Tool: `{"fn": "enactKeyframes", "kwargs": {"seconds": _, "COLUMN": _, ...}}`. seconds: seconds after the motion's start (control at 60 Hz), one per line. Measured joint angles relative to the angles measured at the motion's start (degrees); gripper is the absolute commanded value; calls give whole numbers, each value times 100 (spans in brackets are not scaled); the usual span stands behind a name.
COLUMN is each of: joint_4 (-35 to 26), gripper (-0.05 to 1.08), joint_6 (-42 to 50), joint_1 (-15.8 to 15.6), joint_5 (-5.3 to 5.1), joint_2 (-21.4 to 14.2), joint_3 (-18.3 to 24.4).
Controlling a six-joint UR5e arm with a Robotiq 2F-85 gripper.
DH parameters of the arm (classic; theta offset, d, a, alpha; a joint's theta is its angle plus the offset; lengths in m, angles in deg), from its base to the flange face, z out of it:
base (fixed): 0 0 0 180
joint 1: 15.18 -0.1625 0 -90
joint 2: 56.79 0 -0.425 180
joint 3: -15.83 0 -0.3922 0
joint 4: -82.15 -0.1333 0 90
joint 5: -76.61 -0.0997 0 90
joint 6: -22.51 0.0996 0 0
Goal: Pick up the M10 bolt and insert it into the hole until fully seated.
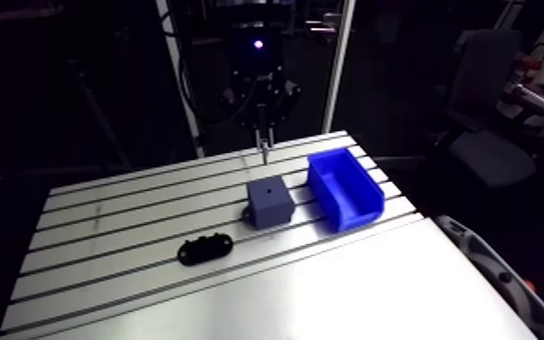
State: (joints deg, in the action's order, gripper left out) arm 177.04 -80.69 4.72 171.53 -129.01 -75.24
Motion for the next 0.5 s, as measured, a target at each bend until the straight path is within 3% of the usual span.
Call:
{"fn": "enactKeyframes", "kwargs": {"seconds": 0.267, "joint_4": 223, "gripper": 108, "joint_6": 14, "joint_1": 77, "joint_5": -129, "joint_2": 96, "joint_3": -144}}
{"fn": "enactKeyframes", "kwargs": {"seconds": 0.5, "joint_4": 467, "gripper": 108, "joint_6": -7, "joint_1": 114, "joint_5": -164, "joint_2": 130, "joint_3": -334}}
